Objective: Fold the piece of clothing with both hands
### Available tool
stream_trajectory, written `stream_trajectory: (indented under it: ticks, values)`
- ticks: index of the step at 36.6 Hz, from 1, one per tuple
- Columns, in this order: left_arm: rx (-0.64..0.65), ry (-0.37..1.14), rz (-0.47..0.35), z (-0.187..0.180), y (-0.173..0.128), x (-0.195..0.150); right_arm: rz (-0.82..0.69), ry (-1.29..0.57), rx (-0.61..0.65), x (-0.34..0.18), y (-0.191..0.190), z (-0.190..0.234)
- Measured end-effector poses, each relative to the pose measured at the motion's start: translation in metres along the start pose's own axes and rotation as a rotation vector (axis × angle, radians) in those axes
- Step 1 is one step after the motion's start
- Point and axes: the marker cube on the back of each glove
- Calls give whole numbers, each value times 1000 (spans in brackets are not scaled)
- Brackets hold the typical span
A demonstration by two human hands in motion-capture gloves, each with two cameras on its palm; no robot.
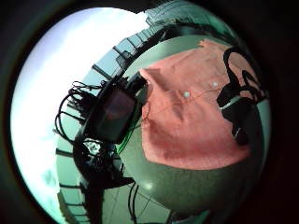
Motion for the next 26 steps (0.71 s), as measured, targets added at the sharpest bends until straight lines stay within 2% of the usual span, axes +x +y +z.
stream_trajectory:
  ticks: [3,7,13,16,19,23,26]
  values:
    - [-20,40,27,-27,-3,-2,-38,-16,-52,-5,2,-32]
    - [-205,104,43,-60,-1,-7,-82,-57,-142,-10,-12,-80]
    - [-143,-33,-68,-70,-50,-19,-25,-76,-180,-9,-77,-101]
    - [-191,-63,-107,-59,-71,-24,7,-42,-206,-7,-112,-90]
    - [-276,-46,-124,-26,-93,-30,40,14,-263,-9,-139,-77]
    - [-358,-35,-126,32,-119,-38,102,125,-362,-21,-153,-74]
    - [-382,-54,-124,45,-122,-39,126,187,-365,-19,-166,-53]
